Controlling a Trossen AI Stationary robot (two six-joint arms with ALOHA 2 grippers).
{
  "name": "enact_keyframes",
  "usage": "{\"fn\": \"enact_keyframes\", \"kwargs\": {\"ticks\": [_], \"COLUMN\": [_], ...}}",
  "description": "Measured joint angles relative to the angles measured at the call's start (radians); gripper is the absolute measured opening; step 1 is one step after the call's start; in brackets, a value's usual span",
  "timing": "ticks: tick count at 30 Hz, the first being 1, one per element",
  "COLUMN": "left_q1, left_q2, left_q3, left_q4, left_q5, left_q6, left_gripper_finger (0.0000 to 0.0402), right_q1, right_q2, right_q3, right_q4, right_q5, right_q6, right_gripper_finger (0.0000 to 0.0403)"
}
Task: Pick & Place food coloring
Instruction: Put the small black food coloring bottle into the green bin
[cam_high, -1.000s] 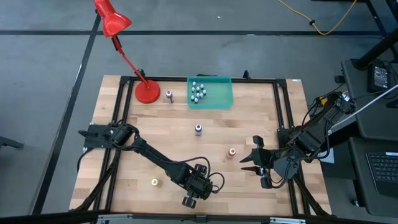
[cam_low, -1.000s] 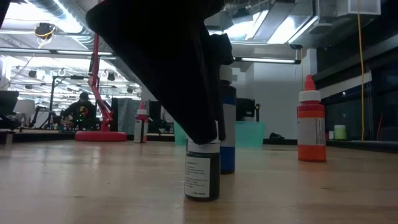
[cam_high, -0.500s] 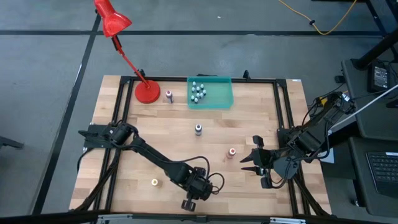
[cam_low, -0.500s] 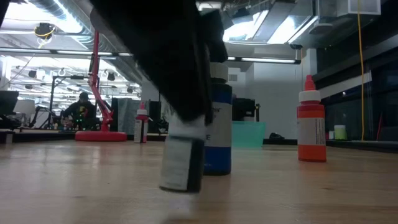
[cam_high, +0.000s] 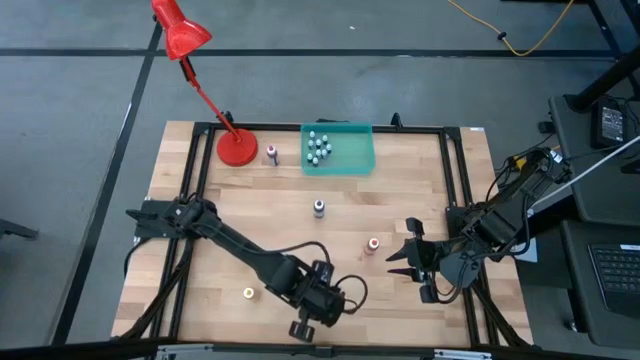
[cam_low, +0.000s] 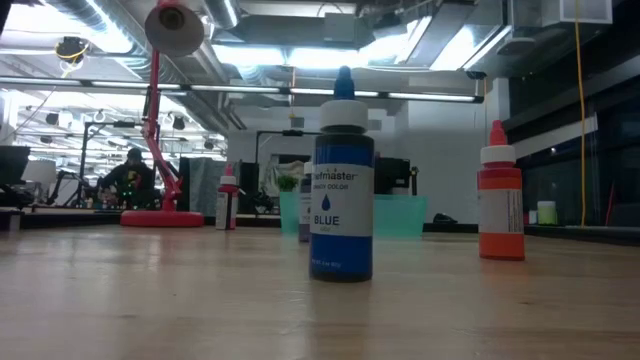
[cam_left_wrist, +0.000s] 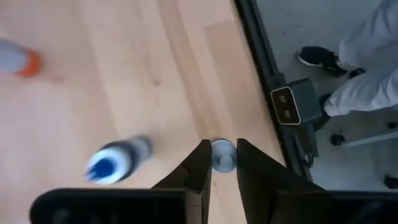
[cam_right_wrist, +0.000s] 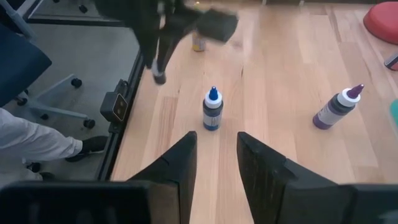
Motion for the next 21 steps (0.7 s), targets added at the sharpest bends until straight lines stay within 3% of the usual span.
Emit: {"fn": "enact_keyframes", "kwargs": {"ticks": [9,15,21], "left_q1": [0.076,0.173,0.315], "left_q2": [0.000,-0.077,-0.155], "left_q3": [0.207,0.192,0.192], "left_q4": [-0.322,-0.359,-0.355], "left_q5": [-0.098,-0.122,-0.148], "left_q6": [0.029,0.090,0.243], "left_gripper_finger": [0.0053,0.0053,0.0054], "right_q1": [-0.020,-0.063,-0.157], "right_q2": [0.000,0.000,0.000], "right_q3": [0.000,0.000,0.000], "right_q4": [0.021,0.060,0.063], "right_q5": [0.001,0.002,0.002], "right_q6": [-0.024,-0.055,-0.081], "right_gripper_finger": [0.0116,0.0116,0.0116]}}
